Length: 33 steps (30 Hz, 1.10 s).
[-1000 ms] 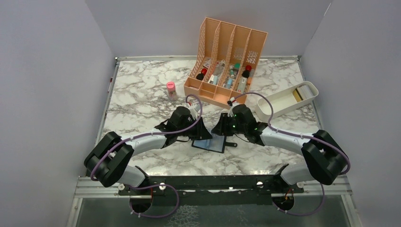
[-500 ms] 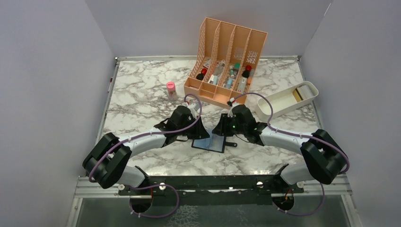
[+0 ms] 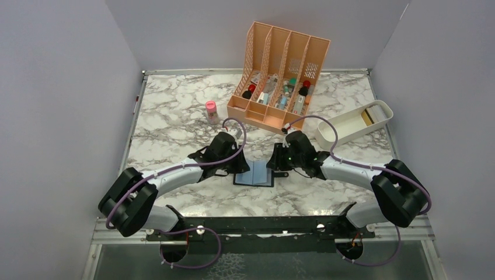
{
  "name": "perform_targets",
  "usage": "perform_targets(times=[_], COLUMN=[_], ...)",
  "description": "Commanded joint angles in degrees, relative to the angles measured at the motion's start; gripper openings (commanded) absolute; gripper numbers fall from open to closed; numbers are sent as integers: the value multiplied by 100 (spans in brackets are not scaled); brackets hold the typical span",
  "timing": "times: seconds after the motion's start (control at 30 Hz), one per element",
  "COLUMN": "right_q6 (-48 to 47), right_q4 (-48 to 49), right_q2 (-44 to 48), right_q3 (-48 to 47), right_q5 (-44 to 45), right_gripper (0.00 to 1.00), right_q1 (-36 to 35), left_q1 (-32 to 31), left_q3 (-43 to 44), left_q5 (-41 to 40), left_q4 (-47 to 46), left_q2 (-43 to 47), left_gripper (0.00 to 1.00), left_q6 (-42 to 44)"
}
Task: Put the credit cards into the card holder
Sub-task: Turn over the card slot in the card holder, then move the storage box to the center of the board.
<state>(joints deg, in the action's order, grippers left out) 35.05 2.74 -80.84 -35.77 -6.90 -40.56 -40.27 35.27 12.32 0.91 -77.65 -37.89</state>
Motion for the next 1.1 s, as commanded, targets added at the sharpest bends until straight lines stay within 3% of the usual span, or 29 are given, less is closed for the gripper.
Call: perform_targets(times=[0.0, 0.17, 0.33, 0.47, 0.67, 0.83, 1.07], right_q6=[-195, -416, -1114, -1784, -2623, -3082, -3540], right_q4=[-343, -591, -808, -1072, -1439, -1734, -1968], right_q2=[52, 206, 311, 260, 173, -52, -603], right_q3=[14, -225, -666, -1217, -2175, -2917, -3586], right_q5=[363, 524, 745, 789, 665, 1012, 1376], right_gripper=[40, 42, 54, 56, 57, 59, 61], right_q1=[-40, -40, 10, 330, 1335, 2317, 3565], left_q1=[-33, -34, -32, -25, -1, 34, 56], left_q3=[104, 104, 87, 78, 73, 122, 446], left_q5=[-437, -461, -595, -618, -398, -417, -1103], left_q4=[271, 338, 467, 539, 515, 736, 1463], left_q2=[204, 174, 184, 201, 240, 360, 752], left_gripper=[23, 21, 18, 18, 18, 28, 39], left_q6=[143, 196, 251, 297, 264, 299, 651])
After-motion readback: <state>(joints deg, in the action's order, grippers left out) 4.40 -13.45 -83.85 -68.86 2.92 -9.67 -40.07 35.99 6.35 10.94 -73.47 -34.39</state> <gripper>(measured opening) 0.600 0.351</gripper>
